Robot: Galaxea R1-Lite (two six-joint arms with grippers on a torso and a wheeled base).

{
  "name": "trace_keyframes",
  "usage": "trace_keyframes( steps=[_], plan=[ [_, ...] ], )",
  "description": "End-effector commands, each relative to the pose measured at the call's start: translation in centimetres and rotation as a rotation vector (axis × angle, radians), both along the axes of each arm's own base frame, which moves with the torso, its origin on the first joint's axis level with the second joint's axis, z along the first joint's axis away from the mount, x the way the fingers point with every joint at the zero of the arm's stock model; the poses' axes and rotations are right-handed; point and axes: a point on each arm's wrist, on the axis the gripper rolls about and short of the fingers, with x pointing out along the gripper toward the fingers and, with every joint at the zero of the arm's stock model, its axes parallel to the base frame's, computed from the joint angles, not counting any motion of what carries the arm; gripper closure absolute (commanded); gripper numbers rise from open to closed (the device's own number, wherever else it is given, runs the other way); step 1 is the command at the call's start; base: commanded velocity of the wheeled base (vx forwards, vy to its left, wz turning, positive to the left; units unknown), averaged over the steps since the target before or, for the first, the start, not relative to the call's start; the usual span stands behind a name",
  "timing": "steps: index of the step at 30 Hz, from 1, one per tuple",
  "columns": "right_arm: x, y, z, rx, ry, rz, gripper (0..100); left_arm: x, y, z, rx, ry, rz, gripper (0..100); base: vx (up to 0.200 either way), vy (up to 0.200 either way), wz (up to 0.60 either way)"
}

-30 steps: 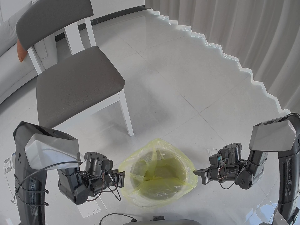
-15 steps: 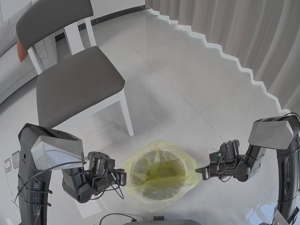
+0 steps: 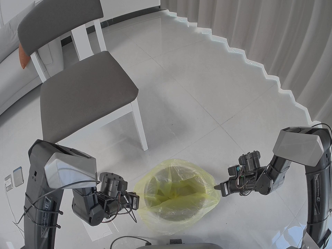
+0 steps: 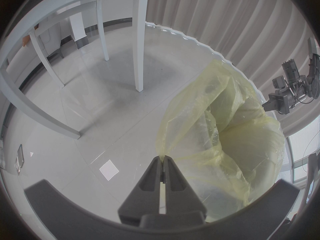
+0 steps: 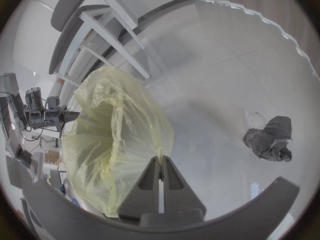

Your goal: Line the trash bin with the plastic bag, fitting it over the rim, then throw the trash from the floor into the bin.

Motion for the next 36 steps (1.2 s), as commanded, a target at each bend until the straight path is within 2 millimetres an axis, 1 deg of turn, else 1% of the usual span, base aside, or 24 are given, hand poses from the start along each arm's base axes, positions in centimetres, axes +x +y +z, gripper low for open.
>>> trace_keyframes(
  steps=[1,10,16,23,31,32,36],
  plan=[
    [0.0,0.1,0.0,-0.006,0.004,0.008,100,-0.2,0.1,-0.5,0.007,0.017,0.002,100,0.0,0.0,0.0],
    [0.1,-0.2,0.0,-0.015,0.012,0.008,100,-0.7,0.4,-0.5,0.011,0.028,0.004,100,0.0,0.0,0.0],
    [0.1,-0.5,-0.1,-0.042,0.054,0.018,100,-1.4,0.8,-1.2,0.049,0.066,-0.011,100,0.0,0.0,0.0],
    [0.0,-0.6,-0.1,-0.057,0.062,0.031,100,-1.3,0.9,-1.2,0.044,0.054,-0.007,100,0.0,0.0,0.0],
    [0.1,-0.7,-0.1,-0.055,0.054,0.028,100,-1.0,1.2,-0.7,0.029,0.031,0.001,100,0.0,0.0,0.0],
    [0.2,-0.7,-0.1,-0.057,0.051,0.03,0,-1.0,1.2,-0.7,0.03,0.032,0.003,100,0.0,0.0,0.0],
    [0.2,-1.0,-0.1,-0.075,0.036,0.043,0,-1.0,1.3,-0.7,0.026,0.027,0.001,100,0.0,0.0,0.0]
  ],
)
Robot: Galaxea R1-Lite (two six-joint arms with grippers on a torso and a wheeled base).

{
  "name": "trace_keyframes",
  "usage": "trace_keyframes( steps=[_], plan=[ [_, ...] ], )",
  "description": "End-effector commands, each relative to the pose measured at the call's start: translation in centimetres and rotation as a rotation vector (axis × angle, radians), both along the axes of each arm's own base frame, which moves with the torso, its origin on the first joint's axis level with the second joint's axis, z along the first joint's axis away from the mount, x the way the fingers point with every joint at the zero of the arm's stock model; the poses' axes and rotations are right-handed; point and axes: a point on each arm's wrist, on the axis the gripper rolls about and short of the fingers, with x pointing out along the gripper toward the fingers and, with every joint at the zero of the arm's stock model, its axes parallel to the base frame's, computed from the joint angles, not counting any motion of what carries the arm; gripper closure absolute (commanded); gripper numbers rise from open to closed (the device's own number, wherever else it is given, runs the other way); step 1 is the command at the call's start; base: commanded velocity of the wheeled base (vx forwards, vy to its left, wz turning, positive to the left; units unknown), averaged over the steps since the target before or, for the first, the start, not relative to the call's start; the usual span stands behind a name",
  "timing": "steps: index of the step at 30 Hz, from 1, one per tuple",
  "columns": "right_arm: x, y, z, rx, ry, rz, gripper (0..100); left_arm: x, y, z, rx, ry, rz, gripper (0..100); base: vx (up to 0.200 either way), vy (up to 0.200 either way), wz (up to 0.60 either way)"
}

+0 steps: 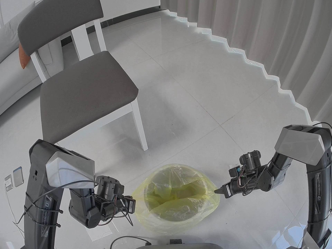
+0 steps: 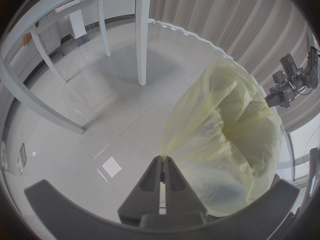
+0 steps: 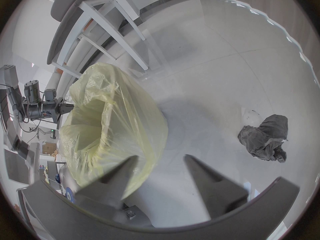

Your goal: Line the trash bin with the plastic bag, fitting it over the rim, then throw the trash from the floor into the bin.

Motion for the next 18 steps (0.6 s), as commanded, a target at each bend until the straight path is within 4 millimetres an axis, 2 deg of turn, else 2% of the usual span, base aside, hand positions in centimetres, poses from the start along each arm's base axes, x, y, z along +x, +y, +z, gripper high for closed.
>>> trace_keyframes(
  steps=[1,5,10,11,14,18],
  plan=[
    [0.0,-0.7,0.2,-0.009,-0.011,-0.005,0,0.0,0.0,0.2,-0.008,-0.015,-0.002,100,0.0,0.0,0.0],
    [-0.2,-1.7,1.3,-0.01,-0.028,-0.026,0,-0.3,-0.1,0.3,-0.009,-0.025,-0.011,100,0.0,0.0,0.0],
    [-0.5,-1.9,3.1,0.001,-0.07,-0.029,0,-0.8,0.2,0.0,0.013,-0.024,-0.036,100,0.0,0.0,0.0],
    [-0.6,-1.9,3.9,0.007,-0.088,-0.032,0,-0.7,0.2,0.1,0.01,-0.033,-0.034,0,0.0,0.0,0.0],
    [-1.1,-1.7,5.1,0.016,-0.113,-0.027,0,-0.6,0.4,0.0,0.01,-0.034,-0.029,0,0.0,0.0,0.0],
    [-2.4,-0.3,6.5,0.022,-0.137,0.026,0,-0.8,0.8,0.0,0.012,-0.027,-0.016,0,0.0,0.0,0.0]
  ],
)
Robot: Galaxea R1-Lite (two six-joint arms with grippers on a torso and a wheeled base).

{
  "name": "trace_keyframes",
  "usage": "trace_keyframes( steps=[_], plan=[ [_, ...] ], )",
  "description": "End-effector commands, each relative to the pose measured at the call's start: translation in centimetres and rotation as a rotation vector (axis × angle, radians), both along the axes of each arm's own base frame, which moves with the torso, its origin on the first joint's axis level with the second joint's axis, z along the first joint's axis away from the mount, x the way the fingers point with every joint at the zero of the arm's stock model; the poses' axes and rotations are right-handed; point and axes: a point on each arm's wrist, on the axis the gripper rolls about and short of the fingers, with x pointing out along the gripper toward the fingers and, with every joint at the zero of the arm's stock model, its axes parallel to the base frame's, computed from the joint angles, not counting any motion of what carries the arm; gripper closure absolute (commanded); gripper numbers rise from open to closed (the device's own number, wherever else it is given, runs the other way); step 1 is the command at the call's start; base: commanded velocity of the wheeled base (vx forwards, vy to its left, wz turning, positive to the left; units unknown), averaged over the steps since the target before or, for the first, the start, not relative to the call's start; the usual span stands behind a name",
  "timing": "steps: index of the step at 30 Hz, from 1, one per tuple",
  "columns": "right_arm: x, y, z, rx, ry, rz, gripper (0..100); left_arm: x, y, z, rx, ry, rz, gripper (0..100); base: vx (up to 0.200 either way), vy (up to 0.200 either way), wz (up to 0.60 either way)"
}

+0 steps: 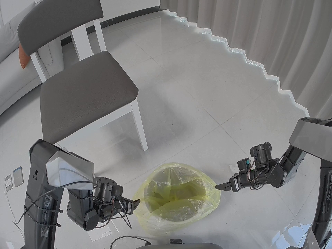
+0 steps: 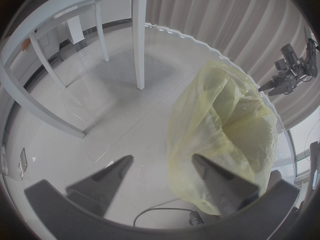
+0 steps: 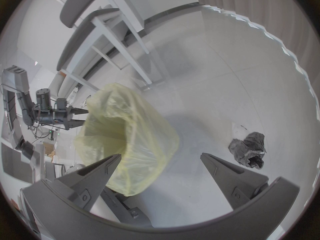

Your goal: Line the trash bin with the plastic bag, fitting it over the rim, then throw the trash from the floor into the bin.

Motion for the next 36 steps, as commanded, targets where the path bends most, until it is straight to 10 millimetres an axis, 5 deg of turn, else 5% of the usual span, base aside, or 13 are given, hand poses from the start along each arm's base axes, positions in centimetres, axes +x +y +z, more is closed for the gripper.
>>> trace_keyframes(
  steps=[1,6,11,15,18,28,36],
  plan=[
    [-1.4,1.5,2.7,0.017,-0.061,0.053,0,-0.2,0.5,-0.2,0.005,0.011,0.014,0,0.0,0.0,0.0],
    [-2.6,3.2,3.5,0.031,-0.1,0.111,0,0.3,0.9,0.5,-0.009,-0.028,0.032,0,0.0,0.0,0.0],
    [-4.3,3.0,4.9,0.045,-0.123,0.115,0,0.6,1.1,3.7,-0.039,-0.151,0.024,0,0.0,0.0,0.0],
    [-5.2,1.7,5.9,0.053,-0.153,0.088,0,-0.2,-0.4,6.5,-0.071,-0.219,-0.073,0,0.0,0.0,0.0],
    [-6.5,0.9,7.2,0.073,-0.208,0.074,0,-1.4,-3.6,8.0,-0.104,-0.219,-0.222,0,0.0,0.0,0.0],
    [-5.7,-0.5,8.5,0.155,-0.273,0.002,0,-2.3,-9.7,6.6,-0.143,-0.166,-0.444,0,0.0,0.0,0.0],
    [-5.0,-1.2,9.1,0.158,-0.301,-0.023,0,-2.4,-11.5,3.6,-0.105,-0.082,-0.485,0,0.0,0.0,0.0]
  ],
)
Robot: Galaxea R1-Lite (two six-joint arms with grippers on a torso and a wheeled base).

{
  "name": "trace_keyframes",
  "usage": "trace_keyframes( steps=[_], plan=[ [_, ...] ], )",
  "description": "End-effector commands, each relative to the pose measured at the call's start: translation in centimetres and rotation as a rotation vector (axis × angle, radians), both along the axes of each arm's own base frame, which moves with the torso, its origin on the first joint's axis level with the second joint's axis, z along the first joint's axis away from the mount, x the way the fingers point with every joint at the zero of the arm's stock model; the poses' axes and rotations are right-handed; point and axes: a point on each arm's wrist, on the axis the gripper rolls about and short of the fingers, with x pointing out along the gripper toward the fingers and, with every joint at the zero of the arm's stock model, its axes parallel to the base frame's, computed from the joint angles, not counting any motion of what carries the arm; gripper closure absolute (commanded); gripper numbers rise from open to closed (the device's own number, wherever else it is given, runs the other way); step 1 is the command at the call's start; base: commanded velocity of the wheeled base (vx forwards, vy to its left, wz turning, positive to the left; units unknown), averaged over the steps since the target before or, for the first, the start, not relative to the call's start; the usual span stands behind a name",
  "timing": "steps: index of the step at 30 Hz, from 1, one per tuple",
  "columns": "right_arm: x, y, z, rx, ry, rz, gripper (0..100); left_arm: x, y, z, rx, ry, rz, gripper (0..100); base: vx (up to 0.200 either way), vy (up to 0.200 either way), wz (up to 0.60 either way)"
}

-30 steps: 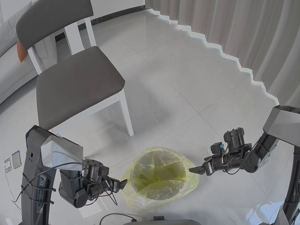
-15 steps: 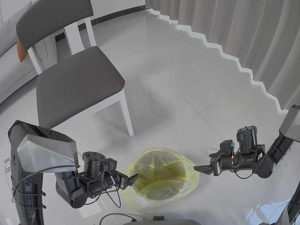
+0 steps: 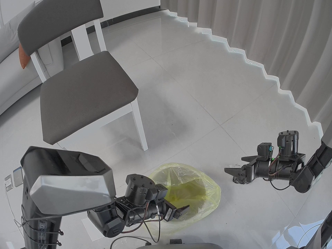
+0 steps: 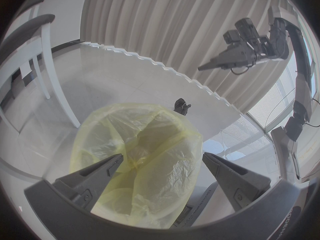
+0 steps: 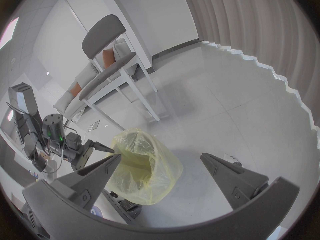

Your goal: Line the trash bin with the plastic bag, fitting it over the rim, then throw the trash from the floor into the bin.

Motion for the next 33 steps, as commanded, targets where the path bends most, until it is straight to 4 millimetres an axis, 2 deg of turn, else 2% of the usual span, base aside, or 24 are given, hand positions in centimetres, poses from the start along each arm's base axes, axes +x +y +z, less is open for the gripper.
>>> trace_keyframes(
  steps=[1,11,15,22,23,28,33],
  plan=[
    [0.3,-0.4,0.5,0.005,-0.02,-0.015,0,0.2,-1.2,-2.3,0.026,0.03,-0.024,0,0.0,0.0,0.0],
    [0.5,-0.7,0.7,0.011,-0.028,-0.023,0,0.1,-2.6,-4.7,0.07,0.077,-0.051,0,0.0,0.0,0.0],
    [0.5,-0.7,0.7,0.011,-0.028,-0.023,0,0.7,-2.8,-5.5,0.074,0.075,-0.039,0,0.0,0.0,0.0],
    [0.6,-0.7,0.5,0.012,-0.023,-0.024,0,1.1,-3.0,-5.6,0.078,0.082,-0.037,0,0.0,0.0,0.0],
    [0.6,-0.7,0.5,0.011,-0.021,-0.024,0,1.1,-3.0,-5.6,0.077,0.084,-0.041,100,0.0,0.0,0.0],
    [0.7,-0.9,0.5,0.012,-0.023,-0.031,0,0.7,-3.5,-5.6,0.071,0.074,-0.052,100,0.0,0.0,0.0],
    [0.7,-0.9,0.5,0.011,-0.021,-0.031,0,-0.7,-4.1,-5.2,0.052,0.056,-0.076,100,0.0,0.0,0.0]
  ],
)
